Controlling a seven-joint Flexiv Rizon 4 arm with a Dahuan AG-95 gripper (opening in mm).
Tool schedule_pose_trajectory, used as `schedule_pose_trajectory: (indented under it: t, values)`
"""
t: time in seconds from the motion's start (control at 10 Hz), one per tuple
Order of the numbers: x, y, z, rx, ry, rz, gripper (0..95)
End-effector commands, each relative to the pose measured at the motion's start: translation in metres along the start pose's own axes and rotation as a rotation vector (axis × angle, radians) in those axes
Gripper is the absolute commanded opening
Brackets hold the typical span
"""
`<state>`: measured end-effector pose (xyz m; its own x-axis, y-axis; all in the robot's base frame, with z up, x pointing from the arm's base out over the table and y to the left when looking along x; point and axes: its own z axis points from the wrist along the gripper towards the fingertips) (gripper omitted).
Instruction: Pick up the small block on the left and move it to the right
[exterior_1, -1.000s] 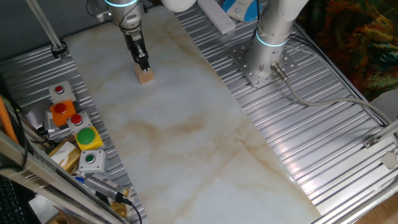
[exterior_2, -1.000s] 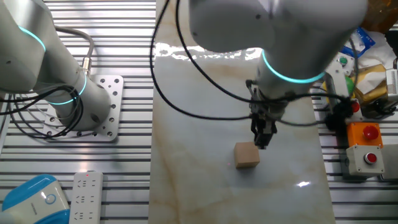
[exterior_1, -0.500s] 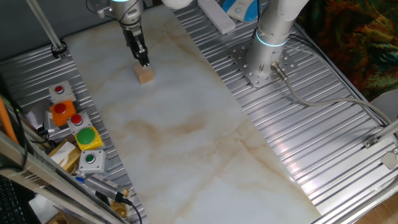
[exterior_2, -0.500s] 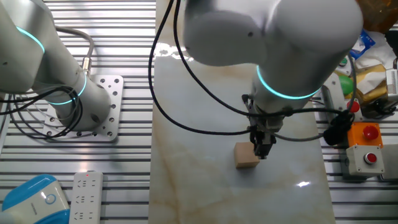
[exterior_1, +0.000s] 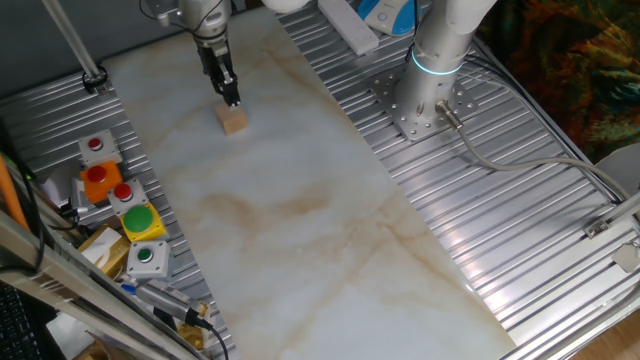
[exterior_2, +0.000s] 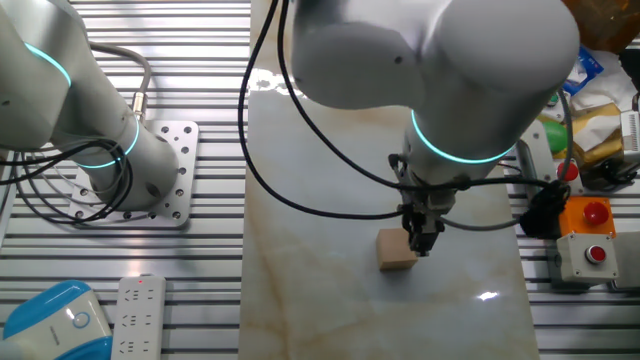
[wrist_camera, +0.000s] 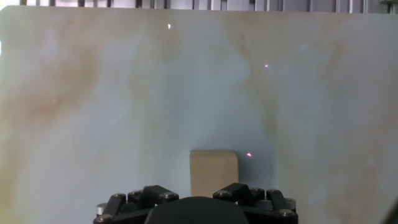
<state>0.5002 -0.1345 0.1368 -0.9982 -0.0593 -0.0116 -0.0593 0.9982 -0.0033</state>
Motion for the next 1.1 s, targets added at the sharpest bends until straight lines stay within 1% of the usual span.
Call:
schedule_pose_trajectory:
  t: [0.1,0.3,0.4,0.5,0.6,0.7,0.8,0.9,1.1]
  values:
    - [0.0026,-0.0003,-0.0005,-0.011,-0.005,0.002,76.0]
    - [0.0034,-0.0001,-0.0001,-0.017,-0.007,0.002,76.0]
    - [0.0034,-0.0001,-0.0001,-0.031,-0.007,-0.005,76.0]
    - [0.0034,-0.0001,-0.0001,-0.045,0.0,-0.005,76.0]
    - [0.0034,-0.0001,-0.0001,-0.07,0.01,0.003,76.0]
    - [0.0034,-0.0001,-0.0001,-0.064,0.02,0.0,95.0]
    - [0.0034,-0.0001,-0.0001,-0.069,0.033,0.003,95.0]
    - [0.0034,-0.0001,-0.0001,-0.061,0.05,0.008,95.0]
    - [0.0034,-0.0001,-0.0001,-0.066,0.061,0.02,95.0]
